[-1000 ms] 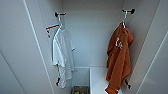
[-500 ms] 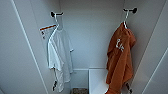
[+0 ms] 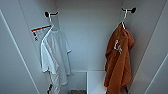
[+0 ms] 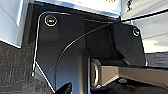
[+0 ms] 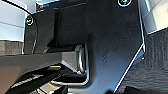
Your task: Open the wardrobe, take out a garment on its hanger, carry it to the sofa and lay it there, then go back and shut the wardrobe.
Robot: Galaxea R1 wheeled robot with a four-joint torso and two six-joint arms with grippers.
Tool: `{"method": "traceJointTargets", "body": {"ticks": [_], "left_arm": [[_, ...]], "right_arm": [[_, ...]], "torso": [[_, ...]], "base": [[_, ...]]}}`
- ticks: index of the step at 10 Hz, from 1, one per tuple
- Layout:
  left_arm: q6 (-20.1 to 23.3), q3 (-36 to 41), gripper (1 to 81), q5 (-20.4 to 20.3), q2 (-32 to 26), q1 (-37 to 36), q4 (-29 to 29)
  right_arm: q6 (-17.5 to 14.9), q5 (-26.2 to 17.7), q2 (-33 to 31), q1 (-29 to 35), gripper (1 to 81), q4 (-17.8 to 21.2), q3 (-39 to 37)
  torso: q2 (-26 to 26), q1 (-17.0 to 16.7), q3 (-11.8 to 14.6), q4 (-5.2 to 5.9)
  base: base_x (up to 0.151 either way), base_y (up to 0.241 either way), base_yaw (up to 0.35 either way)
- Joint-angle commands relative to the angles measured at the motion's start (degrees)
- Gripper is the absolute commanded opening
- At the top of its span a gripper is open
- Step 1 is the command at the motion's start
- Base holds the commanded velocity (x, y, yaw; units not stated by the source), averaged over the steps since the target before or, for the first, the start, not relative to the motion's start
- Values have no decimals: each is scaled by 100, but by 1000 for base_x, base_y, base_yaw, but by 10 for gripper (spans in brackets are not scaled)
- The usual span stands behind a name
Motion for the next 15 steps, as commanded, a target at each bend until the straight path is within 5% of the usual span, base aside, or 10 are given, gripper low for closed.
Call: {"method": "traceJointTargets", "body": {"ticks": [1, 15], "left_arm": [[42, 20, 811, 269, -48, -149, 68], [42, 20, 811, 269, -31, -157, 59]], "right_arm": [[-7, -282, 3, 162, 811, -45, 8], [-25, -290, 38, 92, 811, -63, 0]], "torso": [[0, 0, 0, 0], [2, 2, 0, 0]], "base": [[78, 0, 0], [54, 0, 0]]}}
